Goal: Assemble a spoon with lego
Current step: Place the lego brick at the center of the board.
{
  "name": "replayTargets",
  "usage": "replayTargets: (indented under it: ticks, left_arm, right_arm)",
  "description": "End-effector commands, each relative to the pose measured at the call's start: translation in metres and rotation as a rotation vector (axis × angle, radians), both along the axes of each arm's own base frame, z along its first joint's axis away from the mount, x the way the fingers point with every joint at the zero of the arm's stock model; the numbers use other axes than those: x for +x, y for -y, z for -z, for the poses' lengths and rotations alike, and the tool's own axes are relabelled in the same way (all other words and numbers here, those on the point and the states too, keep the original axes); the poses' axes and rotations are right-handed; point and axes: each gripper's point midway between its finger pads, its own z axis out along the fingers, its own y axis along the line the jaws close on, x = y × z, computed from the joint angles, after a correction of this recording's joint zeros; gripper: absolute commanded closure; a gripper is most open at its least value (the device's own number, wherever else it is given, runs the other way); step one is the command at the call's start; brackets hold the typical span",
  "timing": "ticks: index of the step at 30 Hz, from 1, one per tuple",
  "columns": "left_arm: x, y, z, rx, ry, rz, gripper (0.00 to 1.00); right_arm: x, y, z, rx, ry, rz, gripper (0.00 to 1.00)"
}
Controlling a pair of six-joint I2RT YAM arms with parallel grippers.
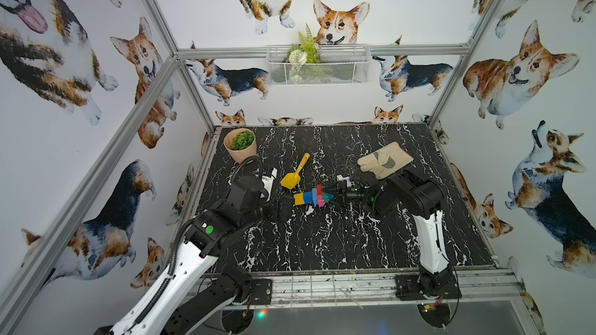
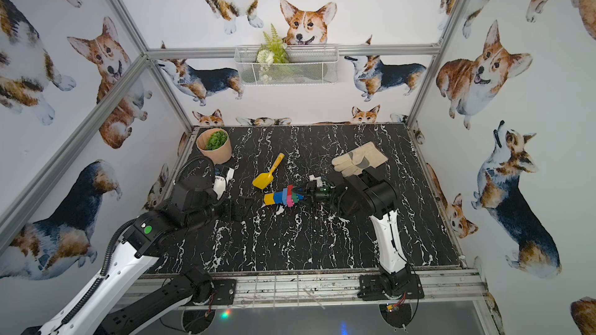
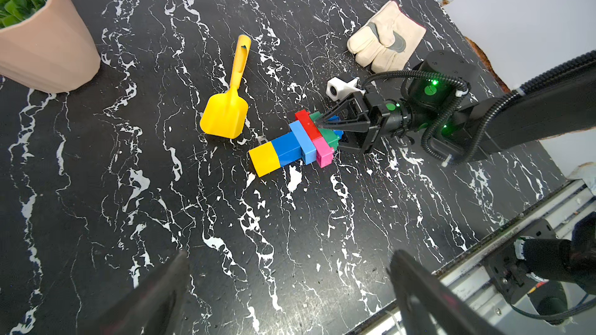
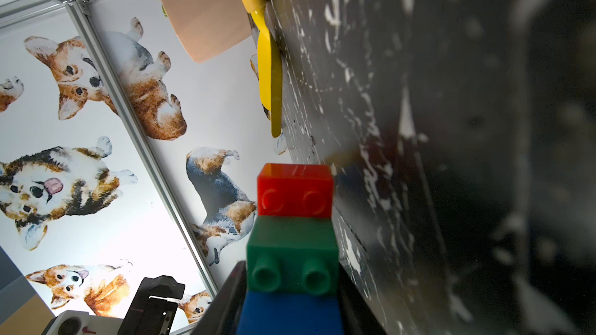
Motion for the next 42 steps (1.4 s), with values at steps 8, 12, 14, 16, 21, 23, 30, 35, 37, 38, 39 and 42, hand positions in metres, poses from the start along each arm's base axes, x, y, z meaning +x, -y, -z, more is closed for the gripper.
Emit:
replayTargets:
  ticks: [8,12,14,16,21,23,30,35,37,38,39,42]
  left_arm:
    - [-0.008,-0.008,-0.006,-0.005,0.018,-0.003,0.00]
    - [-0.012,-0.012,-0.009,-0.008,0.024,-0.008,0.00]
    - [-0.014,-0.013,-0.010,-0.011,0.032,-0.010,0.00]
    - [-0.015,-0.015,-0.012,-0.015,0.038,-0.013,0.00]
    - [-0.018,-0.016,-0.012,-0.021,0.039,-0.011,0.00]
    - [-0.019,-0.018,-0.013,-0.023,0.042,-0.013,0.00]
    - [-0.024,-0.020,-0.014,-0.037,0.053,-0.015,0.00]
    - [-0.026,-0.023,-0.014,-0.036,0.058,-0.017,0.00]
    - [-0.027,-0.023,-0.013,-0.037,0.059,-0.017,0.00]
    - [-0.027,-0.024,-0.013,-0.038,0.059,-0.018,0.00]
    - [-0.028,-0.024,-0.013,-0.039,0.058,-0.016,0.00]
    - [-0.029,-0.026,-0.013,-0.037,0.061,-0.019,0.00]
  right_arm:
    - [-0.017,0.018,0.036,-0.164,-0.164,0.049,0.40]
    - [-0.027,0.030,0.036,-0.215,-0.167,0.055,0.14]
    - [-0.032,0.036,0.036,-0.235,-0.168,0.058,0.00]
    - [-0.038,0.041,0.038,-0.257,-0.174,0.060,0.00]
    - [-0.054,0.059,0.042,-0.379,-0.189,0.043,0.00]
    - [-0.060,0.071,0.042,-0.491,-0.174,0.023,0.01]
    - [-0.067,0.108,0.021,-0.761,-0.099,-0.028,0.00]
    - [-0.073,0.130,0.017,-0.914,-0.083,-0.075,0.00]
    - [-0.072,0.137,0.015,-0.961,-0.075,-0.082,0.00]
    - [-0.072,0.140,0.013,-0.978,-0.071,-0.085,0.00]
    - [-0.072,0.143,0.012,-1.002,-0.068,-0.091,0.00]
    - [-0.070,0.149,0.005,-1.038,-0.045,-0.098,0.00]
